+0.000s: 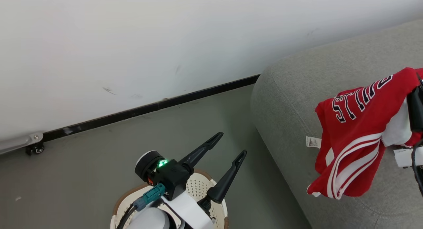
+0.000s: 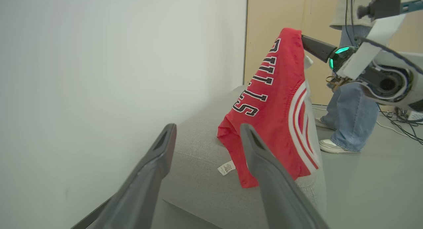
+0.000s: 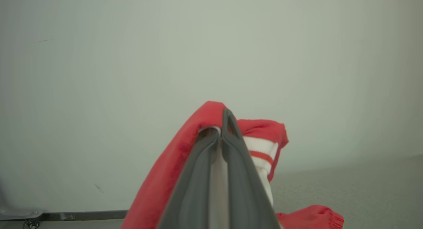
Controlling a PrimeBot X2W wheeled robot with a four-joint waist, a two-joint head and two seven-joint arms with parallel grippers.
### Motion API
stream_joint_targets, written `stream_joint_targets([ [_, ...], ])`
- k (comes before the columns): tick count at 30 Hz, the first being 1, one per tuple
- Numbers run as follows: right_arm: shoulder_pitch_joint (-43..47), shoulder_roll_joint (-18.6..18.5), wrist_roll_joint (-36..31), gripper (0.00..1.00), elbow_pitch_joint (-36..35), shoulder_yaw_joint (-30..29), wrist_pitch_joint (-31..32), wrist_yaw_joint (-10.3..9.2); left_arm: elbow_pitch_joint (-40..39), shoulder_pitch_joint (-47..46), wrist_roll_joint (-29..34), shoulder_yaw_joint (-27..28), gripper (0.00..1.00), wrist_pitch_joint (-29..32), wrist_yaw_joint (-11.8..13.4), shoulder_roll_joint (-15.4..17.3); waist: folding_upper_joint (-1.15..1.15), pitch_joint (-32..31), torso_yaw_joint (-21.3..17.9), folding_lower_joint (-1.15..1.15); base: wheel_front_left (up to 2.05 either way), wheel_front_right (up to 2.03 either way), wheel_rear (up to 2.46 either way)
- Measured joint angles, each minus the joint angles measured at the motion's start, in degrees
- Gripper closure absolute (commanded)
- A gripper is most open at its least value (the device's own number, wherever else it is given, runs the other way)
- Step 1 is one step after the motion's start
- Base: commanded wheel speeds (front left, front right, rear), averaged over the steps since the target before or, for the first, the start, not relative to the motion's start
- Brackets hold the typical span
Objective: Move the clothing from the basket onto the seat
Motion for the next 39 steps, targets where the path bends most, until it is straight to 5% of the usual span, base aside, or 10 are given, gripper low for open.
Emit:
stream_joint_targets([
  [25, 1.67, 2.05, 0.13, 1.0, -6.56, -1.75, 4.13, 0.0, -2.05, -0.11, 2.36, 0.65, 0.0, -0.31, 0.03, 1.94, 0.0, 4.42, -6.19, 0.0, 0.0, 0.0, 0.0],
  [39, -21.14, -1.76, 1.75, 1.0, -3.92, -5.16, 10.35, 0.0, -5.33, -1.49, 3.56, 4.08, 0.0, -0.32, 1.79, 4.68, 0.0, 9.21, -5.28, 0.0, 0.0, 0.0, 0.0],
])
